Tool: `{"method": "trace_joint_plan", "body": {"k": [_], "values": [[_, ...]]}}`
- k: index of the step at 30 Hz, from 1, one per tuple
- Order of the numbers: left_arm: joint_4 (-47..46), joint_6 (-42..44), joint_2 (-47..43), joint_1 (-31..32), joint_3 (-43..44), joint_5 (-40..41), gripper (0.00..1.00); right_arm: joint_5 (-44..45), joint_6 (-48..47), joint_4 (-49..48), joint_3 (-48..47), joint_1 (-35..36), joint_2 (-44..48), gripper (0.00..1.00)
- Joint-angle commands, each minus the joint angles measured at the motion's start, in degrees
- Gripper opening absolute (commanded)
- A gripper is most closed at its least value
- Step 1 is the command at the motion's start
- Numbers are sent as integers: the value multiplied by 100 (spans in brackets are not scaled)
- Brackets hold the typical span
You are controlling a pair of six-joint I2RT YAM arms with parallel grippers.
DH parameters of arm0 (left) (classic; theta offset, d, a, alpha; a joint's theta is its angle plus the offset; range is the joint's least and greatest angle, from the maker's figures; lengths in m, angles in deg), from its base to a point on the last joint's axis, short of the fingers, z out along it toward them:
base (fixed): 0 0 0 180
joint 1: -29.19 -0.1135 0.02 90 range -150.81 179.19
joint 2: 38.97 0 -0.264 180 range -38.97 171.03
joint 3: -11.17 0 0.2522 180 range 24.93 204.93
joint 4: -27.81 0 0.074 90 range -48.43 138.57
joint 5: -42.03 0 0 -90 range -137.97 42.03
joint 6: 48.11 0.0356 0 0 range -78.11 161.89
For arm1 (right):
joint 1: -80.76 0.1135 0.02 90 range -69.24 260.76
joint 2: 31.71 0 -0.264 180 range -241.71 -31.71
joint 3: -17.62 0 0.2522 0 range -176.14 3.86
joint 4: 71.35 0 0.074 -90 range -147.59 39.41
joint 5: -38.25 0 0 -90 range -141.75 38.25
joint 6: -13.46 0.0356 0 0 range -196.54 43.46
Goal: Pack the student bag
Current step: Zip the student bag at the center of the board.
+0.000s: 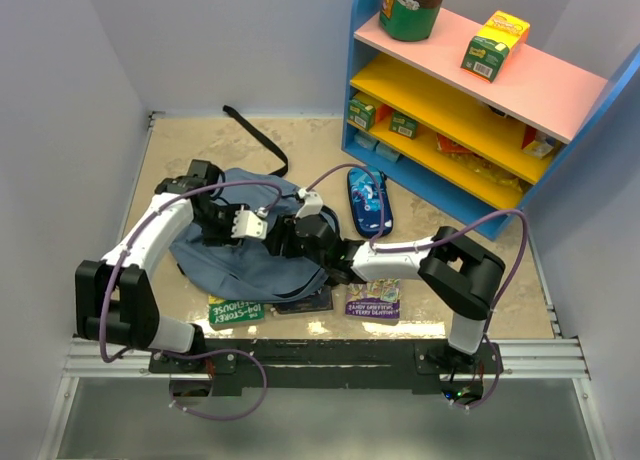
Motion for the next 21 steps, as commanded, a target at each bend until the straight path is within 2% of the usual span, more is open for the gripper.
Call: {"method": "trace_joint_plan", "body": {"k": [1,5,8,9,14,18,21], "values": [[-127,274,103,-45,-105,56,54,265,-14,-33,118,61,104,57],[-189,248,173,-45,-158,-49,47,283,30,-59,162,79,104,57],[-241,239,279,-45,-202,-41,33,300,39,-59,189,79,104,56],[-259,239,314,-45,-237,-40,23,318,47,-68,215,79,113,55],[-347,151,437,-45,-237,-180,0,335,91,-120,399,114,166,53],[-111,-85,464,-106,87,-558,0,458,65,-278,742,236,350,53],[432,-401,595,-291,728,-1287,0,765,4,-262,927,403,587,55]]}}
